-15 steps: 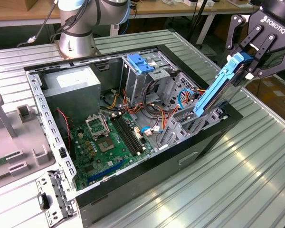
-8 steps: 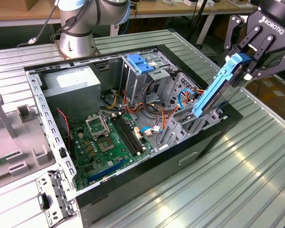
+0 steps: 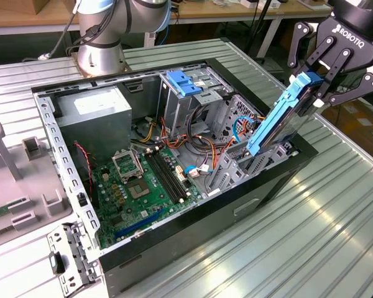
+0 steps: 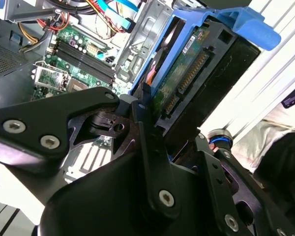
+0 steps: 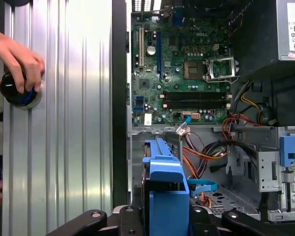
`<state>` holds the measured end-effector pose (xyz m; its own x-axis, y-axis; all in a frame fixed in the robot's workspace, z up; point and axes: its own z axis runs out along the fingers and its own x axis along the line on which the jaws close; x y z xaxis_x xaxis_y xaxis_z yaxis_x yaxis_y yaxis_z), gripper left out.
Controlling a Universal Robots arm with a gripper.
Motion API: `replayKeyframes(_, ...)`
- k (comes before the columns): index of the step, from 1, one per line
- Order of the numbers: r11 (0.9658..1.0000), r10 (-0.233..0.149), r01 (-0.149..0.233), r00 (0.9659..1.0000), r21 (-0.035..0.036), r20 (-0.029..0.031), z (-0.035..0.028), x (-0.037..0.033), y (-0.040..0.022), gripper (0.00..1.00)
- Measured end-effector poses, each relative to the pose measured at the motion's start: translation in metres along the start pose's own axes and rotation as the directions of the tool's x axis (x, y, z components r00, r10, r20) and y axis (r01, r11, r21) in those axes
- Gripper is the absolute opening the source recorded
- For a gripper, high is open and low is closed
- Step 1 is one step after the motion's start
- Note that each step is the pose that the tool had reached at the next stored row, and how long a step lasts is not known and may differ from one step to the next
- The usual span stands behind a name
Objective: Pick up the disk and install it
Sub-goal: 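Insert the disk into the insertion slot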
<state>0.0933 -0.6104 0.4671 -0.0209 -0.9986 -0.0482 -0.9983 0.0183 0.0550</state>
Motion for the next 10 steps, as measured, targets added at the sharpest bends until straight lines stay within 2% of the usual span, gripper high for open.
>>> replayKeyframes(10, 1.0000, 0.000, 0.000, 1.0000, 0.0000, 0.0003, 0.0103, -0.0136, 0.0029, 0.36)
